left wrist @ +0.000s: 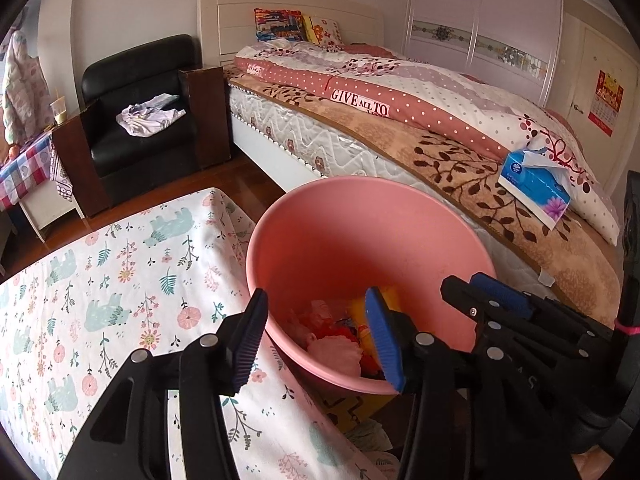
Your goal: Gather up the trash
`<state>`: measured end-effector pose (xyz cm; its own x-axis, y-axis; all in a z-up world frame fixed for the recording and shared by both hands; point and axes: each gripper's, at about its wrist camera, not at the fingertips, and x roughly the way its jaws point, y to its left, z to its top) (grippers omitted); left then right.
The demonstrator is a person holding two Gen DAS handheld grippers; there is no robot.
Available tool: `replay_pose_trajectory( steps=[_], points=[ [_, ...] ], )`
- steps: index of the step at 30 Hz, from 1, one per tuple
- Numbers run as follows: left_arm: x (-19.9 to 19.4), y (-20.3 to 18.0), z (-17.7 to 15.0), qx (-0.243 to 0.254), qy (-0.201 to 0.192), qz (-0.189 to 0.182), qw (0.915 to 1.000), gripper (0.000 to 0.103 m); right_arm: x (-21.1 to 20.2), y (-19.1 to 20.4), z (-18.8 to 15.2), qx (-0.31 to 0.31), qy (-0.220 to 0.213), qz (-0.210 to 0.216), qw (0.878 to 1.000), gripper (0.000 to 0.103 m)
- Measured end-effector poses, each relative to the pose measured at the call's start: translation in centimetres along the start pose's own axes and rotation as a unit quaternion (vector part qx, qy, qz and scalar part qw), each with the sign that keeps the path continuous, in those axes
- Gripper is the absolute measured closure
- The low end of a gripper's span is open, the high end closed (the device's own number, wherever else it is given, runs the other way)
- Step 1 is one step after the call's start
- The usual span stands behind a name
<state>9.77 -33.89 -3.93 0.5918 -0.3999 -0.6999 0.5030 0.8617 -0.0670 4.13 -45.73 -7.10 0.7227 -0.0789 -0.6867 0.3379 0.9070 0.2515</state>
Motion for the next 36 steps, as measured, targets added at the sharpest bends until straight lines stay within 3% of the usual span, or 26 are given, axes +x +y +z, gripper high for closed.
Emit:
replay_pose_trajectory(
  steps=[36],
  points=[
    [-8.4,1.1,-1.3,-0.017,-0.059,-0.001,0.9981,0.053,-7.1,3.2,-2.0,-0.037,-0.049,0.022,0.998,0.071]
  ],
)
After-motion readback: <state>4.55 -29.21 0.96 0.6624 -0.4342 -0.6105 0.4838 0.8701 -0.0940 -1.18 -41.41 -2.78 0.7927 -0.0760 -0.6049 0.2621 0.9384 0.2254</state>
